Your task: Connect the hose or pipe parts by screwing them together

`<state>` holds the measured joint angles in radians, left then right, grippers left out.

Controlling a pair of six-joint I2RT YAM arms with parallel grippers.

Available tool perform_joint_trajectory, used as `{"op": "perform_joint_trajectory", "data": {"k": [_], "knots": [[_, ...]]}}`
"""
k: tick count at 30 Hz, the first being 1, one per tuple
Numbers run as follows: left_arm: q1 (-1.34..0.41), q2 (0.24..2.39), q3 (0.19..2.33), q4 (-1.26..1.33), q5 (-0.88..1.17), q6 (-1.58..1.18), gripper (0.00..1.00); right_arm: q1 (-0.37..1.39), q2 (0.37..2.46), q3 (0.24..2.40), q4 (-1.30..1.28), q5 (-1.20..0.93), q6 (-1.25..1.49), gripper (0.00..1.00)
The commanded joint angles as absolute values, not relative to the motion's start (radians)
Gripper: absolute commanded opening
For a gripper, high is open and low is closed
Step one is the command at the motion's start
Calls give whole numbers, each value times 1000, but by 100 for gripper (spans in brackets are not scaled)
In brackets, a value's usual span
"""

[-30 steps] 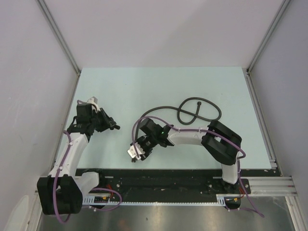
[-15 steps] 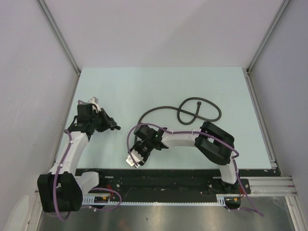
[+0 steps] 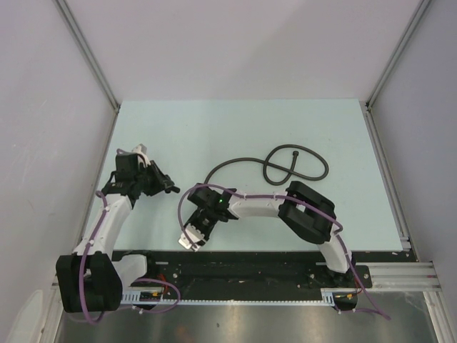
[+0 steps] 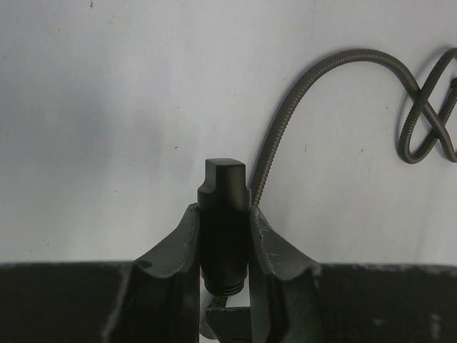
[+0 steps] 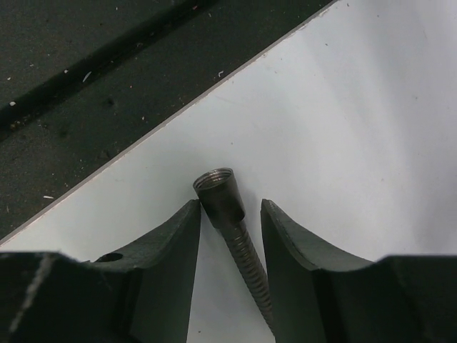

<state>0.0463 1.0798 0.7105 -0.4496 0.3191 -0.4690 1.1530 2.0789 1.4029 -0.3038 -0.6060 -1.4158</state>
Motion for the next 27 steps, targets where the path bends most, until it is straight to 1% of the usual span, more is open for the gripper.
{"op": "perform_joint_trajectory", "data": {"k": [1, 5, 7, 8, 11, 14, 15, 18, 19, 21, 22, 24, 27], "knots": [[49, 1060, 706, -414, 333, -483, 0, 1163, 2146, 1463, -429, -623, -1443, 43], [51, 1060, 706, -416, 333, -485, 0, 1169, 2187, 1540, -500, -623, -1442, 42], [49, 1058, 704, -414, 333, -486, 0, 1173, 2213, 1574, -547, -623, -1430, 39], [49, 1060, 706, -414, 333, -486, 0, 1177, 2224, 1597, -563, -623, -1421, 34], [51, 1054, 704, -416, 328, -486, 0, 1178, 2247, 1621, -580, -626, -1362, 27], [49, 1045, 704, -414, 318, -486, 0, 1160, 2249, 1635, -572, -662, -1281, 13], [49, 1040, 704, -416, 316, -486, 0, 1151, 2244, 1635, -565, -678, -1252, 11], [49, 1031, 704, -414, 304, -488, 0, 1097, 2215, 1618, -503, -703, -1067, 3], [51, 1028, 706, -416, 298, -488, 0, 1082, 2206, 1609, -479, -698, -940, 2], [51, 1016, 707, -414, 288, -488, 0, 1029, 2165, 1579, -404, -686, -824, 1], [51, 1011, 710, -414, 287, -491, 0, 1014, 2143, 1534, -372, -678, -725, 2], [49, 991, 715, -413, 282, -491, 0, 982, 2077, 1476, -257, -641, -635, 0], [51, 953, 716, -414, 272, -486, 0, 965, 2011, 1451, -207, -503, -500, 0]]}}
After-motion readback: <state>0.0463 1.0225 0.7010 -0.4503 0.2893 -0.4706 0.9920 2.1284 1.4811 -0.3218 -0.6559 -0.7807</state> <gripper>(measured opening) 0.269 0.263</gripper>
